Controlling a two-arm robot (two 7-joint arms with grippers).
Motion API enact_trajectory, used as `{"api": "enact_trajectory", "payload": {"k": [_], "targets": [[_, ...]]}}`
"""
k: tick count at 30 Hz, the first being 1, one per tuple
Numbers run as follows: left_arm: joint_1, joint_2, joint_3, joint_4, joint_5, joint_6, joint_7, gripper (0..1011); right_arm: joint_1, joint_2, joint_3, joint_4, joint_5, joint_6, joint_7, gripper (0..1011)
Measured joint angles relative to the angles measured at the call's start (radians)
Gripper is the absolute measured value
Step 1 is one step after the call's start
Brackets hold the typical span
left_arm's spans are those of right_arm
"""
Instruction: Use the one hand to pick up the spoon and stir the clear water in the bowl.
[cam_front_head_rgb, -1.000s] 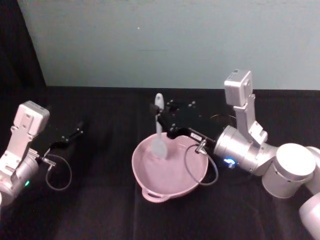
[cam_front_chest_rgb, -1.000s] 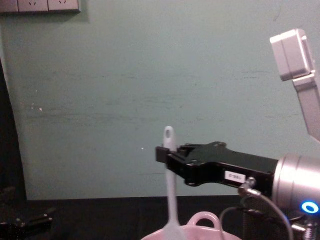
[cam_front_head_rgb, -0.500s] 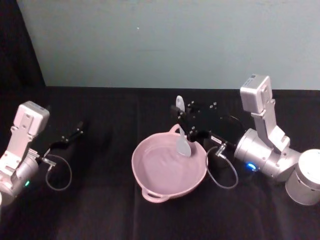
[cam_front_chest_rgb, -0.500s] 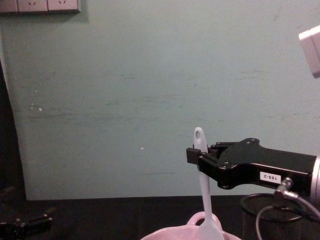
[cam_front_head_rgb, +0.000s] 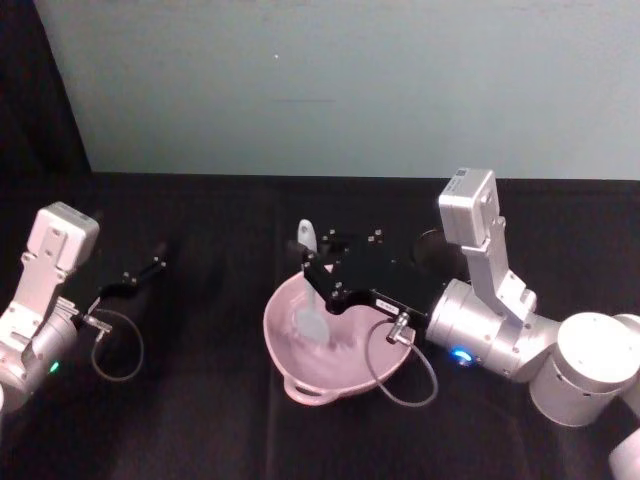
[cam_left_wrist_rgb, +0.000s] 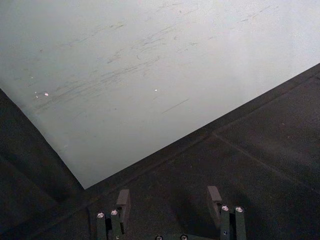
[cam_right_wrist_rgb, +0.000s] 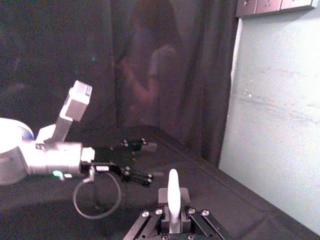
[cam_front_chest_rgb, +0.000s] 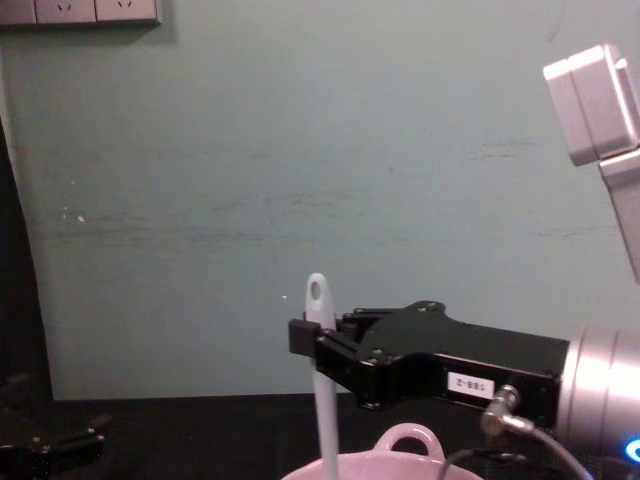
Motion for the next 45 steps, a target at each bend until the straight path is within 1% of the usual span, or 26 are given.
{"api": "enact_trajectory", "payload": {"k": [1,2,5,6,7,9,15,19,20,26,29,32,35,40,43,45], "targets": [[0.0,0.0,0.0,0.0,0.0,0.0,0.0,1005,0.001,-0.005,-0.001,0.005,0.009,0.0,0.003,116],[0.0,0.0,0.0,0.0,0.0,0.0,0.0,1005,0.003,-0.017,-0.001,0.015,0.028,-0.002,0.009,116],[0.0,0.0,0.0,0.0,0.0,0.0,0.0,1005,0.006,-0.033,0.0,0.034,0.058,-0.009,0.019,116],[0.0,0.0,0.0,0.0,0.0,0.0,0.0,1005,0.009,-0.042,0.001,0.047,0.076,-0.013,0.023,116],[0.0,0.0,0.0,0.0,0.0,0.0,0.0,1005,0.009,-0.042,0.001,0.047,0.076,-0.013,0.023,116],[0.0,0.0,0.0,0.0,0.0,0.0,0.0,1005,0.018,-0.054,0.003,0.069,0.097,-0.018,0.024,116],[0.0,0.0,0.0,0.0,0.0,0.0,0.0,1005,0.044,-0.059,0.004,0.111,0.104,-0.021,0.02,116],[0.0,0.0,0.0,0.0,0.0,0.0,0.0,1005,0.057,-0.05,0.009,0.124,0.091,-0.015,0.0,116],[0.0,0.0,0.0,0.0,0.0,0.0,0.0,1005,0.057,-0.042,0.014,0.122,0.082,-0.011,-0.012,116],[0.0,0.0,0.0,0.0,0.0,0.0,0.0,1005,0.042,-0.008,0.035,0.085,0.042,-0.008,-0.055,116],[0.0,0.0,0.0,0.0,0.0,0.0,0.0,1005,0.035,0.002,0.039,0.068,0.026,-0.007,-0.062,116],[0.0,0.0,0.0,0.0,0.0,0.0,0.0,1005,0.025,0.02,0.038,0.04,-0.007,-0.001,-0.074,116],[0.0,0.0,0.0,0.0,0.0,0.0,0.0,1005,0.01,0.041,0.029,-0.003,-0.055,0.007,-0.084,116],[0.0,0.0,0.0,0.0,0.0,0.0,0.0,1005,-0.001,0.05,0.011,-0.038,-0.087,0.019,-0.074,116],[0.0,0.0,0.0,0.0,0.0,0.0,0.0,1005,0.001,0.044,-0.004,-0.042,-0.088,0.02,-0.044,116],[0.0,0.0,0.0,0.0,0.0,0.0,0.0,1005,0.004,0.037,-0.011,-0.041,-0.075,0.017,-0.022,116]]}}
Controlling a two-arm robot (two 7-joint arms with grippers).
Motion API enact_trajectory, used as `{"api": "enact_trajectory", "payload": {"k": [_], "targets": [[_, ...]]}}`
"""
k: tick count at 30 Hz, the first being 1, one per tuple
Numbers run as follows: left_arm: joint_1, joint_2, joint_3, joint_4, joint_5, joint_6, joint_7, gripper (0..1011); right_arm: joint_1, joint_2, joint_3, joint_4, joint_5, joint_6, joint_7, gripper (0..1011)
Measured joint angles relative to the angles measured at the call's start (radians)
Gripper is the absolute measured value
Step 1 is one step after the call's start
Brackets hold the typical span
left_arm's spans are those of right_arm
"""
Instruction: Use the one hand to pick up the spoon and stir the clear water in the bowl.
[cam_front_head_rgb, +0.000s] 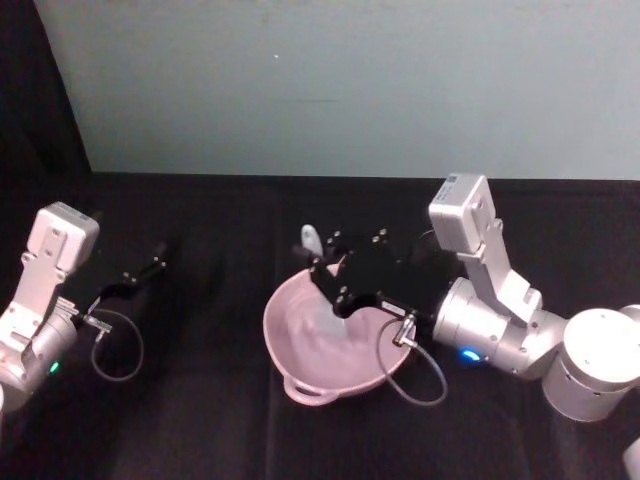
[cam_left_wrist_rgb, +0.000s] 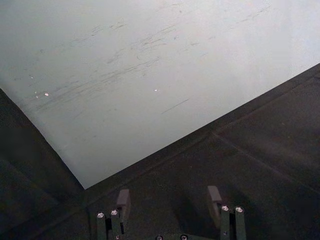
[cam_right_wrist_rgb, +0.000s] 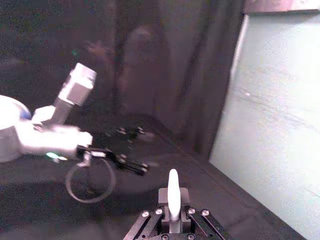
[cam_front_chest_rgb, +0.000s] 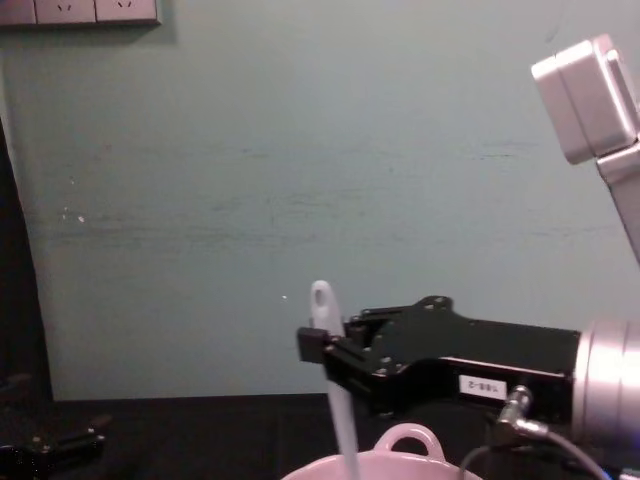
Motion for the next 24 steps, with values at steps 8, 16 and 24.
{"api": "enact_trajectory", "payload": {"k": [8,16,24], "targets": [[0.0,0.0,0.0,0.0,0.0,0.0,0.0,1005,0.011,-0.043,-0.008,0.049,0.101,-0.026,0.064,116],[0.0,0.0,0.0,0.0,0.0,0.0,0.0,1005,0.033,-0.076,0.001,0.115,0.184,-0.039,0.083,116],[0.0,0.0,0.0,0.0,0.0,0.0,0.0,1005,0.054,-0.079,0.024,0.169,0.211,-0.042,0.052,116]]}}
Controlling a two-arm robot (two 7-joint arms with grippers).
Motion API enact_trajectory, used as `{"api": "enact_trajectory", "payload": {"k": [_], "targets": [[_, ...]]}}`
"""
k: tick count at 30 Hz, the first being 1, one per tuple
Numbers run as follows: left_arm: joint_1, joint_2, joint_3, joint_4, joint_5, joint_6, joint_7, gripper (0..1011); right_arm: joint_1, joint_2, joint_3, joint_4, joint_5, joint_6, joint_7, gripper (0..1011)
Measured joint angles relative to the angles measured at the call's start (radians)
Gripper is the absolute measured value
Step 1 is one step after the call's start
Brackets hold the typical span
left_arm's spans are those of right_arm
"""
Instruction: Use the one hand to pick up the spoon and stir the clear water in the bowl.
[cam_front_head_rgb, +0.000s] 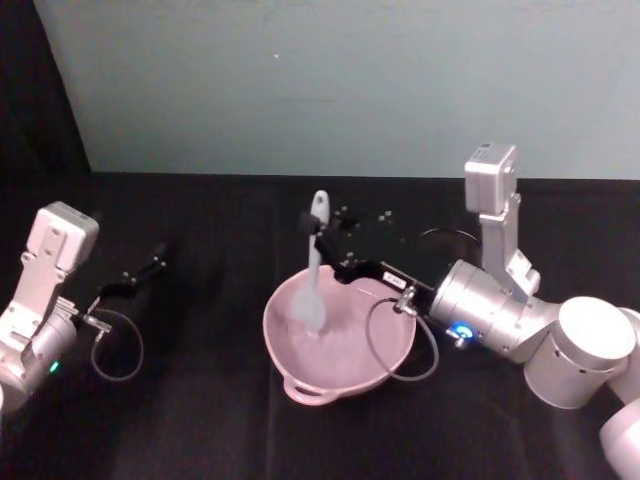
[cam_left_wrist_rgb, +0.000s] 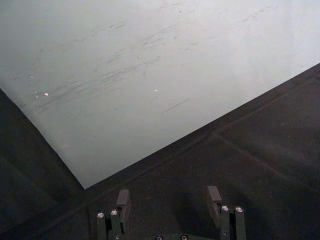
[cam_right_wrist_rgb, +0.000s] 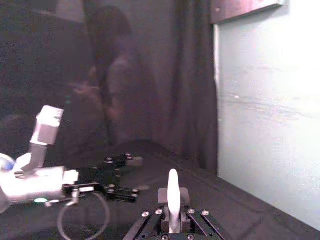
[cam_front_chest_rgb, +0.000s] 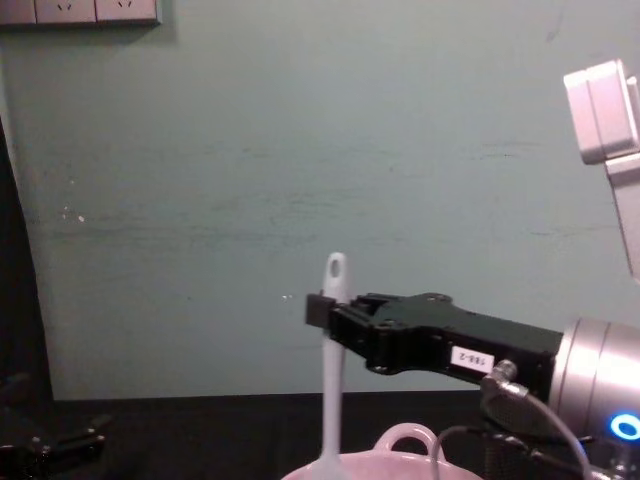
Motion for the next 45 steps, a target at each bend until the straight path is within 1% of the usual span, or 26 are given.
{"api": "enact_trajectory", "payload": {"k": [7,11,14,15,18,21,22,24,25,28,31,34,36,40,41,45], "targets": [[0.0,0.0,0.0,0.0,0.0,0.0,0.0,1005,-0.004,0.018,0.027,0.001,-0.01,-0.006,-0.04,116],[0.0,0.0,0.0,0.0,0.0,0.0,0.0,1005,-0.014,0.035,0.039,-0.017,-0.031,-0.008,-0.06,116],[0.0,0.0,0.0,0.0,0.0,0.0,0.0,1005,-0.023,0.054,0.041,-0.045,-0.064,-0.006,-0.076,116],[0.0,0.0,0.0,0.0,0.0,0.0,0.0,1005,-0.023,0.054,0.041,-0.045,-0.064,-0.006,-0.076,116],[0.0,0.0,0.0,0.0,0.0,0.0,0.0,1005,-0.033,0.078,0.035,-0.083,-0.111,0.006,-0.087,116],[0.0,0.0,0.0,0.0,0.0,0.0,0.0,1005,-0.039,0.092,0.028,-0.109,-0.142,0.015,-0.093,116],[0.0,0.0,0.0,0.0,0.0,0.0,0.0,1005,-0.043,0.1,0.022,-0.125,-0.162,0.022,-0.094,116],[0.0,0.0,0.0,0.0,0.0,0.0,0.0,1005,-0.045,0.105,0.014,-0.138,-0.18,0.028,-0.093,116],[0.0,0.0,0.0,0.0,0.0,0.0,0.0,1005,-0.045,0.108,0.005,-0.148,-0.195,0.034,-0.091,116],[0.0,0.0,0.0,0.0,0.0,0.0,0.0,1005,-0.043,0.11,-0.013,-0.162,-0.216,0.044,-0.073,116],[0.0,0.0,0.0,0.0,0.0,0.0,0.0,1005,-0.041,0.105,-0.026,-0.168,-0.22,0.047,-0.058,116],[0.0,0.0,0.0,0.0,0.0,0.0,0.0,1005,-0.034,0.086,-0.045,-0.166,-0.214,0.047,-0.032,116],[0.0,0.0,0.0,0.0,0.0,0.0,0.0,1005,-0.031,0.078,-0.05,-0.16,-0.206,0.047,-0.024,116],[0.0,0.0,0.0,0.0,0.0,0.0,0.0,1005,-0.024,0.051,-0.055,-0.132,-0.172,0.041,-0.006,116],[0.0,0.0,0.0,0.0,0.0,0.0,0.0,1005,-0.021,0.041,-0.054,-0.119,-0.156,0.038,-0.002,116],[0.0,0.0,0.0,0.0,0.0,0.0,0.0,1005,-0.013,0.021,-0.045,-0.082,-0.124,0.027,-0.002,116]]}}
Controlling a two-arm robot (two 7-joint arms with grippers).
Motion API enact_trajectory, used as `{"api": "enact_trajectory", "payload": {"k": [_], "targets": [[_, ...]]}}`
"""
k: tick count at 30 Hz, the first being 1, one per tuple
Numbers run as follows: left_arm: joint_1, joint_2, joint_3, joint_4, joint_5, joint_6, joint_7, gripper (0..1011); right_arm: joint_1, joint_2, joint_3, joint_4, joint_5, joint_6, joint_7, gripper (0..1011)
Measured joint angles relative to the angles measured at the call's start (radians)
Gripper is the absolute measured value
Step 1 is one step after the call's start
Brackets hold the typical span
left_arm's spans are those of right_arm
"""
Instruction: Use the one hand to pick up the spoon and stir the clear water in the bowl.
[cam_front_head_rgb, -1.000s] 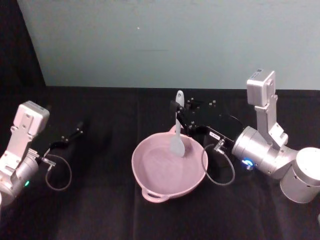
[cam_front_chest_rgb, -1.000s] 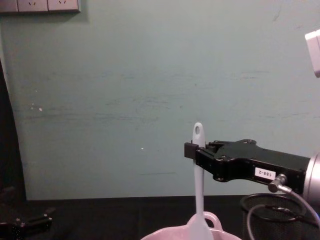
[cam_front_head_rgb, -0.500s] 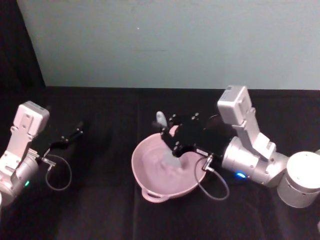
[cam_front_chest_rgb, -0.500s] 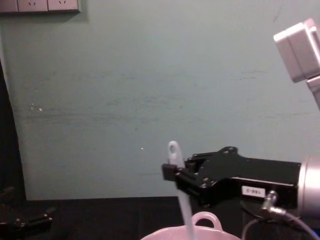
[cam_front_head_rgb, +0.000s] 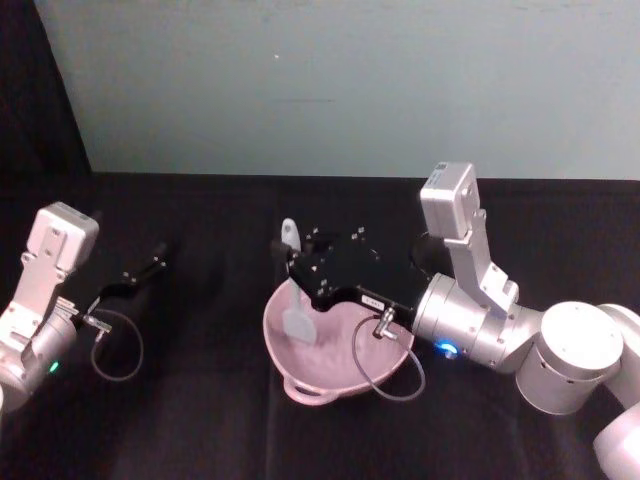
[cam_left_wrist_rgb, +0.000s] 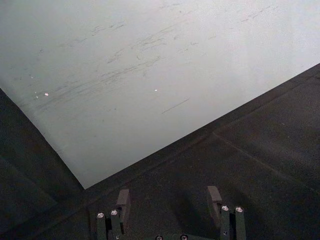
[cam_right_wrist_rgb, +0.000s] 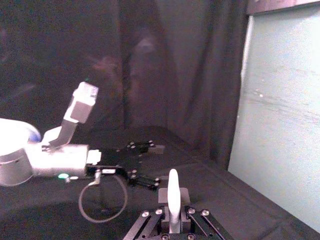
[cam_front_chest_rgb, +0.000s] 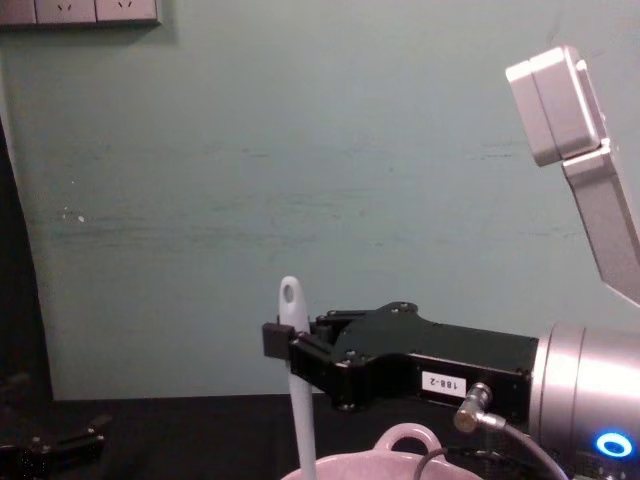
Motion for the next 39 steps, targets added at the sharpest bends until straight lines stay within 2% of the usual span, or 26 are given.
{"api": "enact_trajectory", "payload": {"k": [6,11,18,23,27,32,39], "targets": [[0.0,0.0,0.0,0.0,0.0,0.0,0.0,1005,0.009,-0.016,0.024,0.047,0.03,-0.008,-0.02,116],[0.0,0.0,0.0,0.0,0.0,0.0,0.0,1005,0.007,-0.012,0.041,0.06,0.034,-0.008,-0.046,116],[0.0,0.0,0.0,0.0,0.0,0.0,0.0,1005,-0.014,0.01,0.071,0.04,0.014,-0.007,-0.091,116],[0.0,0.0,0.0,0.0,0.0,0.0,0.0,1005,-0.031,0.038,0.081,-0.001,-0.026,0.003,-0.111,116],[0.0,0.0,0.0,0.0,0.0,0.0,0.0,1005,-0.041,0.057,0.079,-0.034,-0.061,0.016,-0.116,116],[0.0,0.0,0.0,0.0,0.0,0.0,0.0,1005,-0.04,0.08,0.05,-0.077,-0.123,0.036,-0.106,116],[0.0,0.0,0.0,0.0,0.0,0.0,0.0,1005,-0.024,0.082,0.009,-0.098,-0.157,0.051,-0.057,116]]}}
